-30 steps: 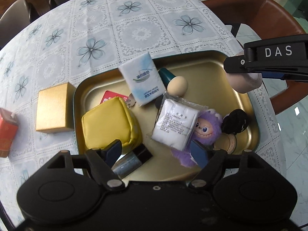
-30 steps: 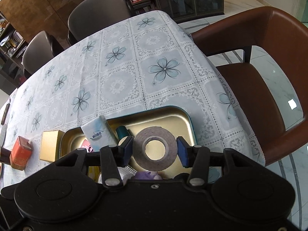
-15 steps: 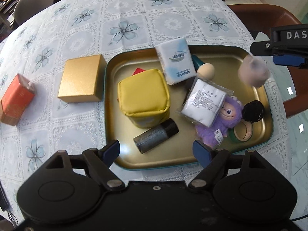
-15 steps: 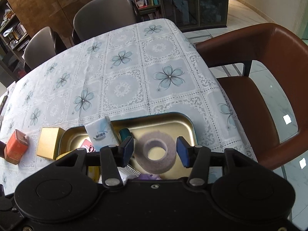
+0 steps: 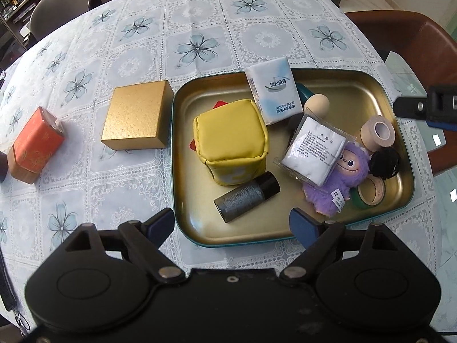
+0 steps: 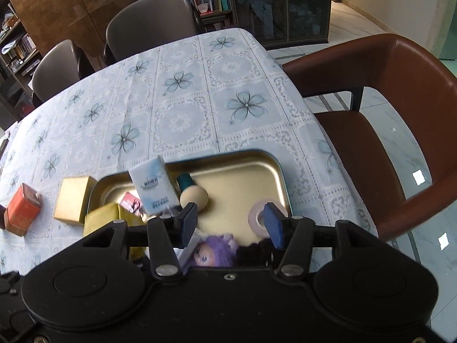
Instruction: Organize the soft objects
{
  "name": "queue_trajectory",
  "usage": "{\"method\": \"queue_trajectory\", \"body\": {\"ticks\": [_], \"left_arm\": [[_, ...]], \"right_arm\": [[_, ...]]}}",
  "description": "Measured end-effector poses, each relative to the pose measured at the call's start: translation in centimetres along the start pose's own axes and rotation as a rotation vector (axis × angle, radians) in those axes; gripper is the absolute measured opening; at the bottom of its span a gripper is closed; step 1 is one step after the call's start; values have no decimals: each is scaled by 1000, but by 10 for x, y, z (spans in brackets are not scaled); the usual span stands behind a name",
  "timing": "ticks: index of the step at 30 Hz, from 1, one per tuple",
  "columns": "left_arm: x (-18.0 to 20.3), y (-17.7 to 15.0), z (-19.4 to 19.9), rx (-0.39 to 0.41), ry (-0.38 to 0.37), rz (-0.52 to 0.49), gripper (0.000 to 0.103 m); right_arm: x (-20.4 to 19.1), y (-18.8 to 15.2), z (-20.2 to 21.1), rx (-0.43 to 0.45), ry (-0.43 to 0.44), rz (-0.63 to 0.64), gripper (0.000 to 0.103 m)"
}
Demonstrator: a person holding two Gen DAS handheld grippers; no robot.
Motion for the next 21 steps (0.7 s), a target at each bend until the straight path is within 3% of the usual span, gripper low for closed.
{"method": "queue_trajectory", "body": {"ticks": [10,21], "left_arm": [[-2,-6,-1,13,-4,4,89],[-7,-13,3,13,-13,7,90]], "right_arm": [[6,-50,5,-50,-40,-28,52],[4,-69,9,-73,-69,-41,52]]}}
Point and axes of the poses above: each gripper's, at about its wrist camera, not at the fingertips, and z roughly against the way its jaws point, x to its right, y to its top, the point moved 10 cm from there along -z, roughly the way its jaws point, and after that the axes turned 13 degrees about -y, right-handed, at the moved point
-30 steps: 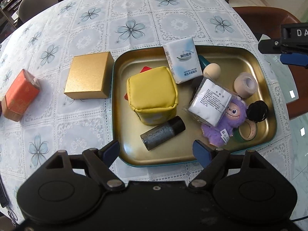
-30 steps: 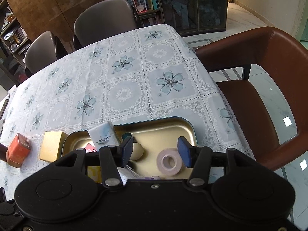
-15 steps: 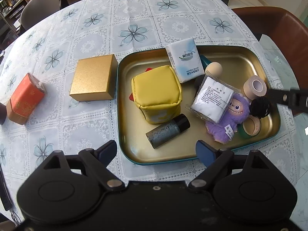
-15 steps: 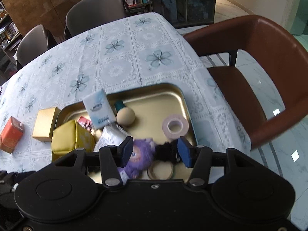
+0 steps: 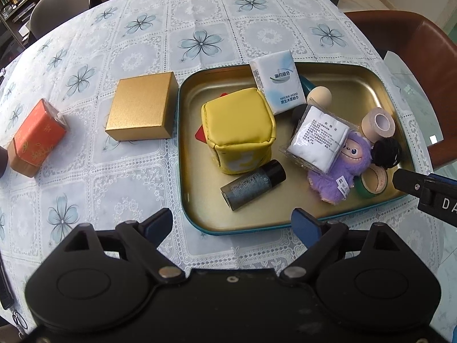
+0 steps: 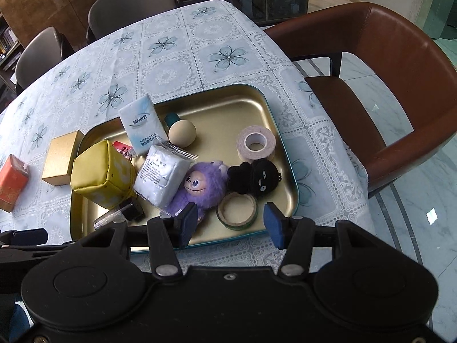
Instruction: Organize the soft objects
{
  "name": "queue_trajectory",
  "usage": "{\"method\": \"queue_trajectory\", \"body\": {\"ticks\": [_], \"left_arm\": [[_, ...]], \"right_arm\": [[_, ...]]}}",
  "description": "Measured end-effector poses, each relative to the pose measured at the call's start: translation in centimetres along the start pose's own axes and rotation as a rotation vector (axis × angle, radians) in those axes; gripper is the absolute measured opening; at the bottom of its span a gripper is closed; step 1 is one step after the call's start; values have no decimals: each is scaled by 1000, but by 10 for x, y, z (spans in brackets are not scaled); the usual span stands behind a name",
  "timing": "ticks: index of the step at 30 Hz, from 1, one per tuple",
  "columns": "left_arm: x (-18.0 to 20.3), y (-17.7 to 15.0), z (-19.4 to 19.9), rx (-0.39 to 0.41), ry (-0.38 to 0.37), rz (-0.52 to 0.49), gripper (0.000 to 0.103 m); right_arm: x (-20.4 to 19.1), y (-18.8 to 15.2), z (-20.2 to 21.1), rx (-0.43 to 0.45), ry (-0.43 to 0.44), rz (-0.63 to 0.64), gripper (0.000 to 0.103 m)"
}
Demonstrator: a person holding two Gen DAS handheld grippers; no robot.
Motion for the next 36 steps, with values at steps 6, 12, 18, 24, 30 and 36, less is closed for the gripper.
{"method": "queue_trajectory", "body": {"ticks": [6,12,18,24,30,36], "left_arm": [[-6,-4,6,10,5,6,90],[-12,-7,8,18,20,4,90],[-16,-8,11,27,35,11,90],[-22,-7,15,43,54,21,91],[-26,-7,14,42,58,42,91],[-26,-7,14,43,67,41,91]], "right_arm": [[-7,0,4,7,1,5,52],[-13,-4,2,4,-20,32,52],[-18,-7,1,-4,-23,45,52],[-21,-10,0,-1,-51,76,52],[-26,-10,0,-3,-46,91,52],[-30,-9,0,0,-44,113,52]]}}
Point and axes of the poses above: each gripper's, at about its wrist camera, not at the fingertips, and z roughly against the way its jaws point, x to its right, y to its top, the point moved 10 cm from there along -z, roughly the way its jaws point, and after that the axes turned 13 degrees about -y, right-handed, at the moved point
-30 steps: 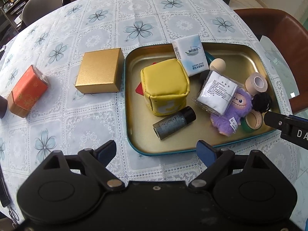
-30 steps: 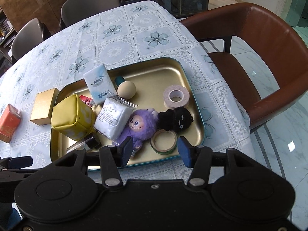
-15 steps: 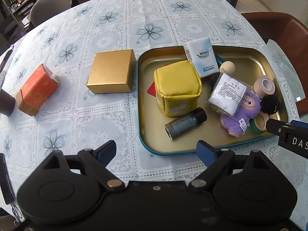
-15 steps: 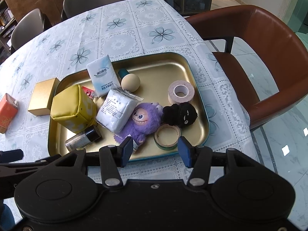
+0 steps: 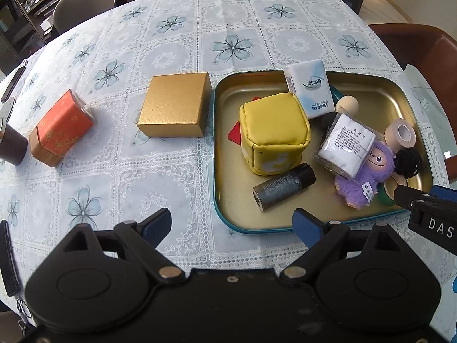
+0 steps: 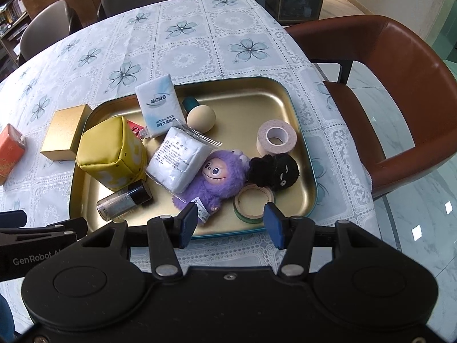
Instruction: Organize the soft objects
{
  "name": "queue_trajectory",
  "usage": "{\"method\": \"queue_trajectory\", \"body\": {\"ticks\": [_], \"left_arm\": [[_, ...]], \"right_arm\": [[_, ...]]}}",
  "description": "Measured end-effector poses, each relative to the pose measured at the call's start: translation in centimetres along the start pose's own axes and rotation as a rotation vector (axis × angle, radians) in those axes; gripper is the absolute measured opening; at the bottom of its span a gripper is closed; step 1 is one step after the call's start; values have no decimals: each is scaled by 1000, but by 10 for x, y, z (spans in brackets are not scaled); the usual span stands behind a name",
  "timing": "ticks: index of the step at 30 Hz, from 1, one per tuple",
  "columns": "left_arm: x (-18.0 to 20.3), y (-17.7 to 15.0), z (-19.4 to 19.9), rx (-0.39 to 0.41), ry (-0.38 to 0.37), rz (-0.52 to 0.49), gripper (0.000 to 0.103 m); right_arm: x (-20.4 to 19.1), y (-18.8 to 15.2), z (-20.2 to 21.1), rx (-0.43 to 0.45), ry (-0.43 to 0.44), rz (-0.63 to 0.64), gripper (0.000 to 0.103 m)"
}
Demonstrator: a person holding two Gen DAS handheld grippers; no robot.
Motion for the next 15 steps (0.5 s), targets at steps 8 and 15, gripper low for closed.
{"method": "queue_trajectory", "body": {"ticks": [8,15], "left_arm": [[0,1,1,4,11,-9,92],[-3,0,0,5,12,-6,93]], "right_arm": [[-5,0,-2,3,-17,34,52],[-10,0,-2,4,-14,50,52]]}}
Point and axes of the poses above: each gripper's, at about its wrist camera, not at the fingertips, and z roughly against the way its jaws point, x to its right, y to its top, the point moved 10 cm from there along -z, roughly the way its jaws point, and after that the axes turned 13 degrees about -y, right-handed, at the moved point
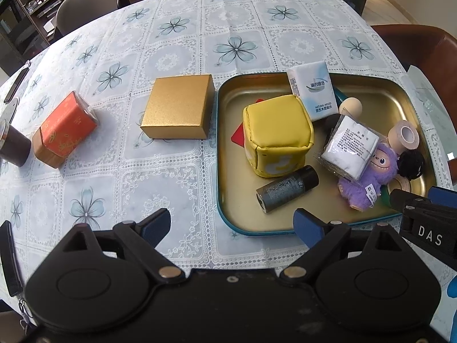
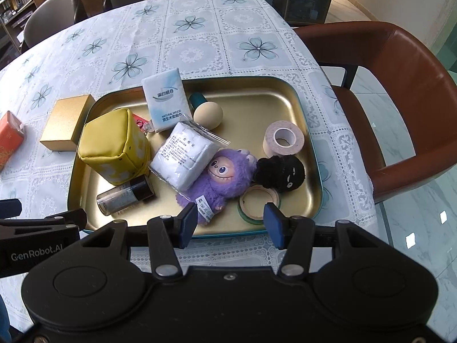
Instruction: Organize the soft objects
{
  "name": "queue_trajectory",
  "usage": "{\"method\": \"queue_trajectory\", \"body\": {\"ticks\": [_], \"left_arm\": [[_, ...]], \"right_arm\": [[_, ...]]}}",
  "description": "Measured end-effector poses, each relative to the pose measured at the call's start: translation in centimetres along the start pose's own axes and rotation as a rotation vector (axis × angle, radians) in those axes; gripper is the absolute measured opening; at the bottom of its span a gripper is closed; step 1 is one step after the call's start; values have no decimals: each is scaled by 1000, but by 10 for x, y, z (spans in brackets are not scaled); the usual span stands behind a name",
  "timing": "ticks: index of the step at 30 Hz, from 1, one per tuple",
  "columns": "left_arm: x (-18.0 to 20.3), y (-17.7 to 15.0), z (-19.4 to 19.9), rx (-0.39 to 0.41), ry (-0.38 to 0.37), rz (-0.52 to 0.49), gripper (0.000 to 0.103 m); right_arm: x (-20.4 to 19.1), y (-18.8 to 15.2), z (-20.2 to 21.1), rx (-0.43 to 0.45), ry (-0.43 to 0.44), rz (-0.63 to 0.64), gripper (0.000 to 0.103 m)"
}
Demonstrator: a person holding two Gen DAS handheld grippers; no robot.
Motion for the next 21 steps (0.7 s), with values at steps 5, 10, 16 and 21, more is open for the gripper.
{"method": "queue_trajectory", "body": {"ticks": [5,10,16,21], "left_arm": [[-2,-1,0,1,1,6,93],[-2,-2,0,-2,-1,3,93],[-2,-3,0,-3,-1,4,93],[-1,-3,0,-5,-2,4,93]], "right_arm": [[-1,0,-1,0,0,8,52],[-1,0,-1,0,-1,7,52],[-1,0,-1,0,0,7,52],[0,0,-1,1,0,7,52]]}}
Point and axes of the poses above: each gripper's, at about its wrist camera, not at the fingertips, and z roughly against the way its jaws point, x to its right, y to its top, the point moved 10 cm from there along -z, roughly the way its jaws point, and after that the axes turned 13 degrees about -y, right-handed, at the moved point
